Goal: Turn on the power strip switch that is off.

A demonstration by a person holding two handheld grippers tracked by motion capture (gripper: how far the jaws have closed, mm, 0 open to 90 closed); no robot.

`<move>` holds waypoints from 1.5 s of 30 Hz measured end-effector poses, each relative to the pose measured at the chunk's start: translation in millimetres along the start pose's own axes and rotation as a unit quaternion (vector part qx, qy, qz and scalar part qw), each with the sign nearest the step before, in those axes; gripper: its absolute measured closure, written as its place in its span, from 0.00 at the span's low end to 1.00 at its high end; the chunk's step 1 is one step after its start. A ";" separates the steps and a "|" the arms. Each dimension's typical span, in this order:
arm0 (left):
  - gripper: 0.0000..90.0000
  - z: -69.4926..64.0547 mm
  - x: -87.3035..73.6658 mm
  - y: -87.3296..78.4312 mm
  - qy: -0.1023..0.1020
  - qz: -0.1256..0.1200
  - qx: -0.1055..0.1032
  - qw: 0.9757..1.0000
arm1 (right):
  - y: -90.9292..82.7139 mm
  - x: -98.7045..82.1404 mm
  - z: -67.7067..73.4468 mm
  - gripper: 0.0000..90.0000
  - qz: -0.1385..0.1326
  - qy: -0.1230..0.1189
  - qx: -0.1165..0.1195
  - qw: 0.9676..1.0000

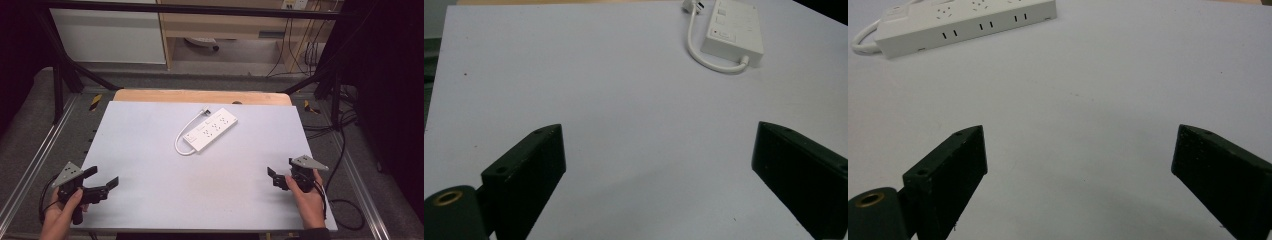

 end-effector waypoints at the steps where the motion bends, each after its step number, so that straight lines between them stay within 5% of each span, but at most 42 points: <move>1: 0.08 -0.3 0.0 0.1 0.000 0.000 0.000 1.000 | -0.1 -0.2 0.3 0.08 0.001 -0.001 0.000 1.000; 45: 0.07 -0.4 1.4 -1.3 0.000 -0.006 -0.009 1.000 | -5.1 12.7 13.1 0.05 -0.034 -0.004 0.021 0.999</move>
Point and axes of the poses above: each handheld gripper's, and its own axes: y roughly forward along the jaws, x roughly out of its top, z roughly to its left, the point moved 1 cm from there along y, roughly forward along the jaws, and after that the axes turned 12 degrees about -z, right-handed, at the moved point
